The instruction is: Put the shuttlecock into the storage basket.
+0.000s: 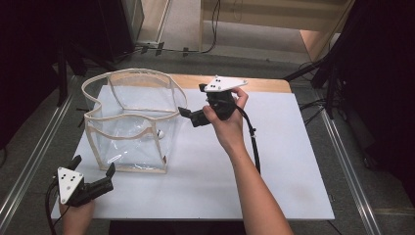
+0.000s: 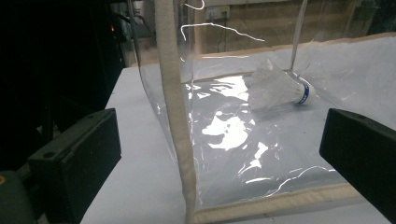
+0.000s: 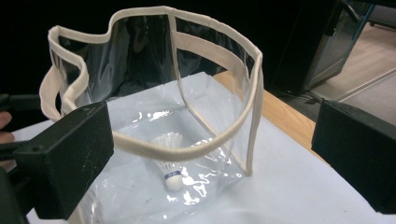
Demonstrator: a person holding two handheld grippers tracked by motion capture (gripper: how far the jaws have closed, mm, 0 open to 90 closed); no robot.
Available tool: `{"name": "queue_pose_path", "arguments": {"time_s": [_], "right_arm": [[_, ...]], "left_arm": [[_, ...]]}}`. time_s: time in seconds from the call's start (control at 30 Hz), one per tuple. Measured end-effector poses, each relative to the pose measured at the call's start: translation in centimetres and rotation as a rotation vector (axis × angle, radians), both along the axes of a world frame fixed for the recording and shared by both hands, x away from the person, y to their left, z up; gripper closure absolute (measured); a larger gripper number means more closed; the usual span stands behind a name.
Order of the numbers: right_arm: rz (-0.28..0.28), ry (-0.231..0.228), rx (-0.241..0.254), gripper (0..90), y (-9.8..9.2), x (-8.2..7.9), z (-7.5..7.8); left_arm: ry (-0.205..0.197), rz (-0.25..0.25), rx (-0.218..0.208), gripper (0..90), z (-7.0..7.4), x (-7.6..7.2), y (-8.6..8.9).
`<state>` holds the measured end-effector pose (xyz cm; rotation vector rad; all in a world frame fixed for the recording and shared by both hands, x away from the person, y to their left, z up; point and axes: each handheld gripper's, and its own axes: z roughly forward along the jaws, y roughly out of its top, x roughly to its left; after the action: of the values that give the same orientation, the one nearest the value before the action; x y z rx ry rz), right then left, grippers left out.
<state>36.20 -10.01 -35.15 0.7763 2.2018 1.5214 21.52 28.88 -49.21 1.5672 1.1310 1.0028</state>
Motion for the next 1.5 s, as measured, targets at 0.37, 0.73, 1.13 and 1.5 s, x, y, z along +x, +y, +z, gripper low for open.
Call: {"name": "queue_pose_path", "arguments": {"time_s": [0.37,0.73,1.13,1.5], "right_arm": [[-0.025,-0.008,-0.008,0.0,-1.3,-0.9,-1.5],[-0.048,0.004,0.006,0.0,-2.8,-1.5,-2.9],[-0.09,0.021,0.008,0.0,-4.7,-2.3,-4.7],[-0.132,0.047,0.02,0.0,-7.0,-2.9,-6.4]], "left_arm": [[-0.001,-0.002,-0.004,0.0,0.0,0.0,0.1],[0.002,-0.004,0.005,0.0,0.0,0.0,0.0],[0.002,-0.003,0.004,0.0,0.0,0.0,0.0],[0.002,-0.003,0.004,0.0,0.0,0.0,0.0]]}}
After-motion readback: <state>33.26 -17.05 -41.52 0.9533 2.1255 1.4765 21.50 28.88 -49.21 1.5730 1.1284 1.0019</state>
